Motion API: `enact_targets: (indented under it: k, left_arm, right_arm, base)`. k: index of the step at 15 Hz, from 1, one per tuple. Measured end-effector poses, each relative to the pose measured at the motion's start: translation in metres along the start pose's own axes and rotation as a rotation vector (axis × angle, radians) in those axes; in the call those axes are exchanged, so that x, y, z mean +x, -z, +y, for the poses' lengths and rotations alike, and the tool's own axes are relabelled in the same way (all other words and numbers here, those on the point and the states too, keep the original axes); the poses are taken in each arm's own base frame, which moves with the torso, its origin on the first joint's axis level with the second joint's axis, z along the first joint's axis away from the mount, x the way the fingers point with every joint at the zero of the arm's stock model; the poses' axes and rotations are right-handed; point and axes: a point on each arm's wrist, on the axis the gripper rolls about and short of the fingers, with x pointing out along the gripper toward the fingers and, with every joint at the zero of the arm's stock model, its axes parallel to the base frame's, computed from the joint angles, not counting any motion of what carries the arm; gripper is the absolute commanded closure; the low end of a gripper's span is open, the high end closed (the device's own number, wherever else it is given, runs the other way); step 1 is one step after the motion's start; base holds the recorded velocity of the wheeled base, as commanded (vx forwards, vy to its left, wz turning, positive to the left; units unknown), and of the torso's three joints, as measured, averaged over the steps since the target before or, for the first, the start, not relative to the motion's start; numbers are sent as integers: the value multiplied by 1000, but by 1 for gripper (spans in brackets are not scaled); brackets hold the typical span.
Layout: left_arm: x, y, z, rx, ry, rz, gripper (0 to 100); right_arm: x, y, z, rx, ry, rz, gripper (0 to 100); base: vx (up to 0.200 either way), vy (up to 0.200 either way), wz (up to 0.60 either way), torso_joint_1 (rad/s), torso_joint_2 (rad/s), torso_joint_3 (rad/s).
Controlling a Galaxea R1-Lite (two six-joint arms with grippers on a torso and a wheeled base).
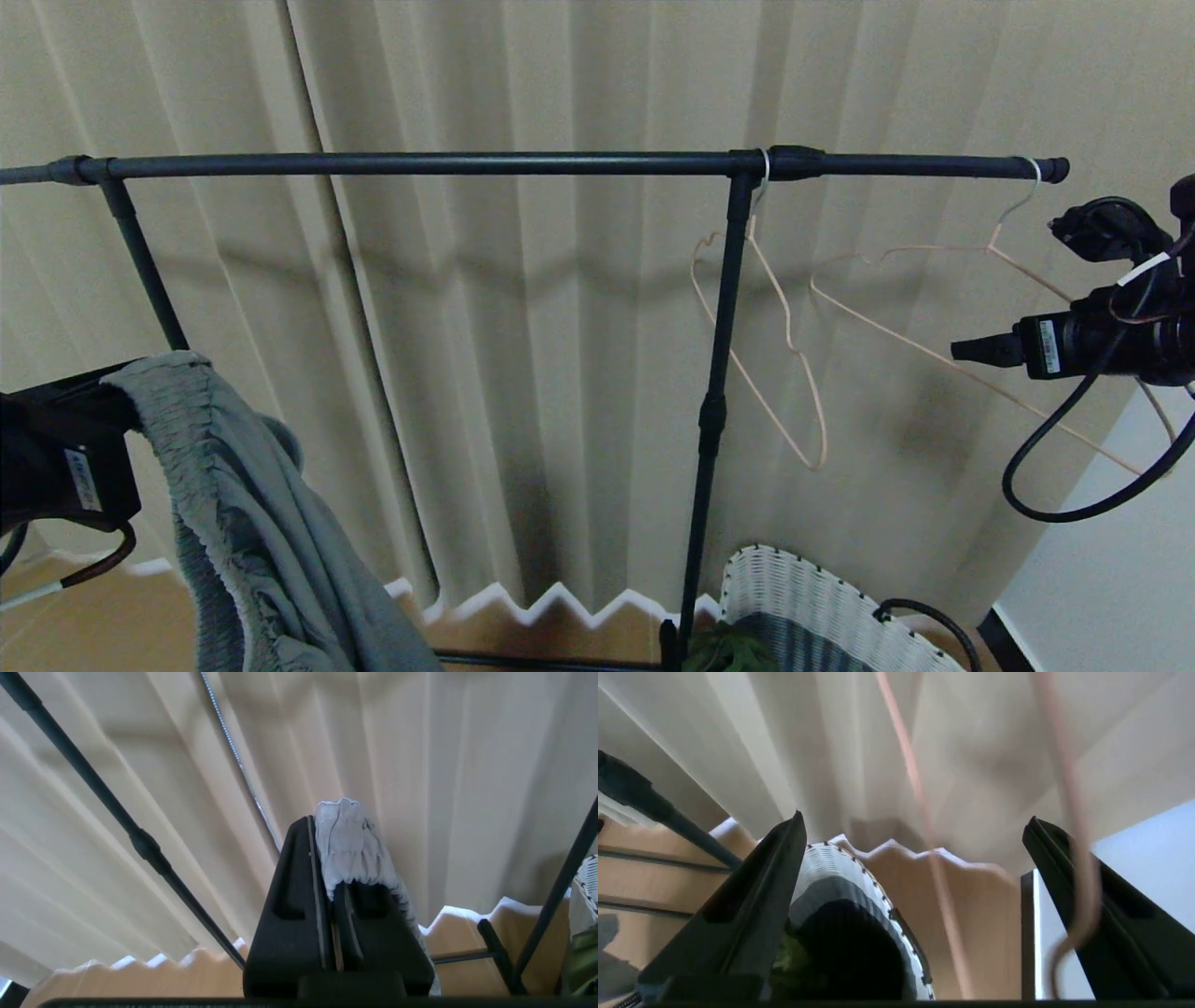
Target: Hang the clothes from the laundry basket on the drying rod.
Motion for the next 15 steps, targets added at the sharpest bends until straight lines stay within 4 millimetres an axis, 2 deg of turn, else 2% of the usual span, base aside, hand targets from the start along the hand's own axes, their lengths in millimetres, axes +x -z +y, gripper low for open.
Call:
enact_targets:
  k: [11, 15]
  left_arm:
    - [1, 0, 0, 2, 0, 1, 100]
    - [0, -1, 0, 1, 0, -3, 100]
  right_arm:
    - [-20, -1, 15, -14, -40, 1, 0]
    - [-23, -1, 14, -13, -35, -6, 0]
  base:
    - [0, 0, 0, 0, 0, 0]
    - [0, 0, 0, 0, 0, 0]
